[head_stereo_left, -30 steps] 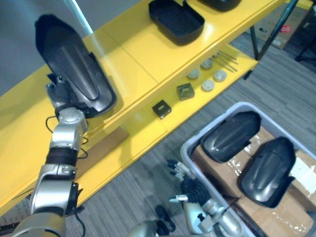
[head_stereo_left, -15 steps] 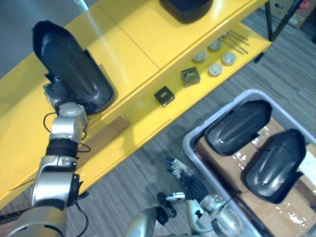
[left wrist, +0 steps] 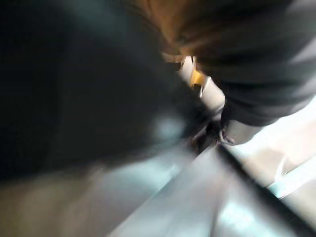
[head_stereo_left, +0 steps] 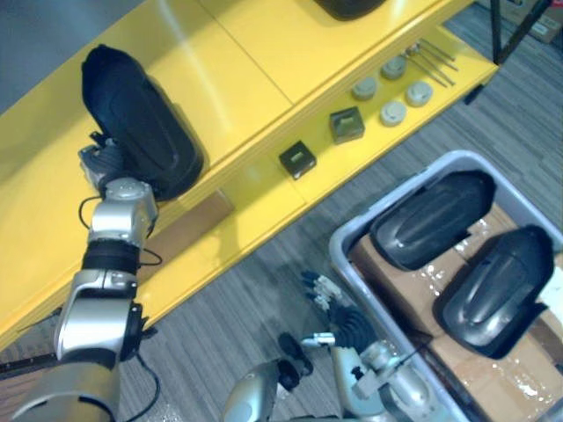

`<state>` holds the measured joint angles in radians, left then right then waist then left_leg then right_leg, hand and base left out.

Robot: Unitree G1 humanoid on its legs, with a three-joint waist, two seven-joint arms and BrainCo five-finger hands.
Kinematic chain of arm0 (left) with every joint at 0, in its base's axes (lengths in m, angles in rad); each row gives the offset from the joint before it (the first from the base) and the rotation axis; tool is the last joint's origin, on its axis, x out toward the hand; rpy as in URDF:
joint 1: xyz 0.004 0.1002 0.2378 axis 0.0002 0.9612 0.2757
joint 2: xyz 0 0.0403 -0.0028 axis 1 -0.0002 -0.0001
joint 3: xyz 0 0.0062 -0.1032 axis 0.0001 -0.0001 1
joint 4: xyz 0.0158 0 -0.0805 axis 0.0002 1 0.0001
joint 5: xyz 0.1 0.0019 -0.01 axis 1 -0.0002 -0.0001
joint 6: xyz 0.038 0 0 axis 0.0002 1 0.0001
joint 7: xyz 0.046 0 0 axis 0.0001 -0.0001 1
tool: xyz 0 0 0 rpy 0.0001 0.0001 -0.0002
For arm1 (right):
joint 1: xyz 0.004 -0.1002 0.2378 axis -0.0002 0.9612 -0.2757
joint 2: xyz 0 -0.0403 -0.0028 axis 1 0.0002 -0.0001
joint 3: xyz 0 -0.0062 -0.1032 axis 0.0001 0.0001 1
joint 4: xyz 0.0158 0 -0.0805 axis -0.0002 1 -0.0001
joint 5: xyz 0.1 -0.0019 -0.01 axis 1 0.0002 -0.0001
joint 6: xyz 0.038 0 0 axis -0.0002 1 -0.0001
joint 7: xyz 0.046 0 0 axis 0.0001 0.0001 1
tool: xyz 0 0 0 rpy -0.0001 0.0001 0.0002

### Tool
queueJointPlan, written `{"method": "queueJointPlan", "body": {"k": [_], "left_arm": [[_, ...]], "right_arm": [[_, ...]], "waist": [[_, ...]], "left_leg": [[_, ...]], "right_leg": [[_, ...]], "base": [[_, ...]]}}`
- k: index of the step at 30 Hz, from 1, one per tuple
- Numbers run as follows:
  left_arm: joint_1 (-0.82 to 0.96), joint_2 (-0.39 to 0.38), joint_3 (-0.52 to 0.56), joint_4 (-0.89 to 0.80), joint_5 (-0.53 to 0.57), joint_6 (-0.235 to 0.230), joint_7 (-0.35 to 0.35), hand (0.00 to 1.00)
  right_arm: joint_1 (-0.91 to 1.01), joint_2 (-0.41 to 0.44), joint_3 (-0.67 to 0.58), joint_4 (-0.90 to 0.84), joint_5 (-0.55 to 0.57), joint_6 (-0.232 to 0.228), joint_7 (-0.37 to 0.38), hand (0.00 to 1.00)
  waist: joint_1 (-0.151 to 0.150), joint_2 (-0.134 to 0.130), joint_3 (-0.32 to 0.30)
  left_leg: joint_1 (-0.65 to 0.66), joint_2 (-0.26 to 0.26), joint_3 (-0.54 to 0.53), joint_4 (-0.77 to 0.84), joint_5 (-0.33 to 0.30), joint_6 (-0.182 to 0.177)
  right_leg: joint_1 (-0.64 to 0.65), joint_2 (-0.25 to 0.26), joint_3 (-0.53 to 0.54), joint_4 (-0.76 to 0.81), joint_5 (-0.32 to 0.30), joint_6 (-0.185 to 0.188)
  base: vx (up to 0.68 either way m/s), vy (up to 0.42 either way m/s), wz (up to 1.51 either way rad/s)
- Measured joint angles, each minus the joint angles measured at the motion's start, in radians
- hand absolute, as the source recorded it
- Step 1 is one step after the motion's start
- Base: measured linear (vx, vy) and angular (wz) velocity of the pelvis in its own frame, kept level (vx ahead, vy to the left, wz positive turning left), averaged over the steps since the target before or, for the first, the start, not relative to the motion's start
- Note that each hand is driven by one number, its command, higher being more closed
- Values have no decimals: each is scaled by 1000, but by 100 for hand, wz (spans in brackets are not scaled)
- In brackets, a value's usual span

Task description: Walk over and take plastic housings, then place them on the shelf

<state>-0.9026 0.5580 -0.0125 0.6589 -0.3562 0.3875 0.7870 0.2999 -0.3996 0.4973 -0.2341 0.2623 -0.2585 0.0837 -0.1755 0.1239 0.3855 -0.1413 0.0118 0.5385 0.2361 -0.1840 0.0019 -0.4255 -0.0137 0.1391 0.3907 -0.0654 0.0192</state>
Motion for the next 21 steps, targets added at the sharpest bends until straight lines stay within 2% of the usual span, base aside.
{"method": "queueJointPlan", "body": {"k": [12, 15, 16, 17, 19, 21], "left_arm": [[-56, 25, 1, 0, 61, -21, 109, 0], [-70, 28, 1, 0, 62, -47, 184, 0], [-74, 31, 1, 0, 62, -69, 228, 0], [-76, 35, 2, 0, 63, -83, 241, 0], [-87, 72, 3, 0, 95, -118, 271, 0], [-119, 125, 9, -6, 106, -176, 304, 0]], "right_arm": [[12, 0, -5, 0, 4, 0, 1, 0], [16, 0, -4, 1, 4, -3, 0, 0], [26, 1, -5, 1, 4, -9, -4, 0], [32, 1, -4, 1, 4, -11, -8, 0], [53, 9, -5, 2, 4, -24, -20, 0], [72, 25, -4, 8, 2, -44, -21, 0]], "waist": [[-3, 0, 0], [-2, 0, 0], [-2, 0, 0], [-2, 0, 0], [-5, -1, 0], [-5, -3, -1]], "left_leg": [[3, 11, 21, 16, -15, 8], [9, 13, 21, 15, -16, 9], [20, 13, 22, 13, -16, 9], [25, 13, 22, 13, -16, 9], [37, 13, 24, -2, -20, 8], [42, 13, 24, -10, -20, 8]], "right_leg": [[10, 3, 1, -13, 5, 5], [23, 4, 0, -18, 11, 6], [35, 4, 0, -21, 12, 6], [39, 4, 0, -22, 12, 6], [47, 6, -1, -24, 11, 6], [52, 6, -5, -27, 11, 5]], "base": [[6, 2, 0], [0, 0, 0], [0, 0, 0], [23, 20, -4], [10, 8, -2], [22, 0, 4]]}}
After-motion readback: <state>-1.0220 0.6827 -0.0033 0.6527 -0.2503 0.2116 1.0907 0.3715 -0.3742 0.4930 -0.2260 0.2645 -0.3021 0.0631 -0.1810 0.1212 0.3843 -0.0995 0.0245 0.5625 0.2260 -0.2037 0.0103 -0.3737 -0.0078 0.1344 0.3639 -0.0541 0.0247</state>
